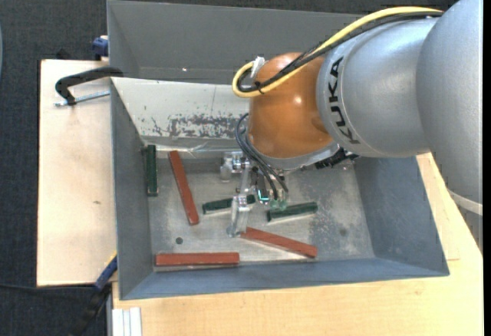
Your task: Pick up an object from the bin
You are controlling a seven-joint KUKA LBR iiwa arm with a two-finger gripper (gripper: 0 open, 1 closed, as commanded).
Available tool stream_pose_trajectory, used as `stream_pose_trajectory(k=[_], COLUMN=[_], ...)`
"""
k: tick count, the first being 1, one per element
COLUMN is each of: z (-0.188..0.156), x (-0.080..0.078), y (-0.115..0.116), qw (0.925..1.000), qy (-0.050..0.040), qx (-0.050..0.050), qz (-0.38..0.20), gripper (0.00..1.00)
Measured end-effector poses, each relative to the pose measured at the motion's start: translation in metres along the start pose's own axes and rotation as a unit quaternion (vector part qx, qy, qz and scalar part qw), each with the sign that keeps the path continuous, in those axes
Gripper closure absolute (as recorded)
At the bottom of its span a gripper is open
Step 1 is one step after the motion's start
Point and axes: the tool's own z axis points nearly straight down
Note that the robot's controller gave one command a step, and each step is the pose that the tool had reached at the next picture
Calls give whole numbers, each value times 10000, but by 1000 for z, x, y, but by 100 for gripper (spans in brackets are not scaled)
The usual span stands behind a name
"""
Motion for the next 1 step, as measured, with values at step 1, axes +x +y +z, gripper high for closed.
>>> stream_pose_trajectory(k=[1], z=[-4], x=[-1], y=[-1], qw=[10000], qy=[-35], qx=[-5], qz=[10], gripper=[0])
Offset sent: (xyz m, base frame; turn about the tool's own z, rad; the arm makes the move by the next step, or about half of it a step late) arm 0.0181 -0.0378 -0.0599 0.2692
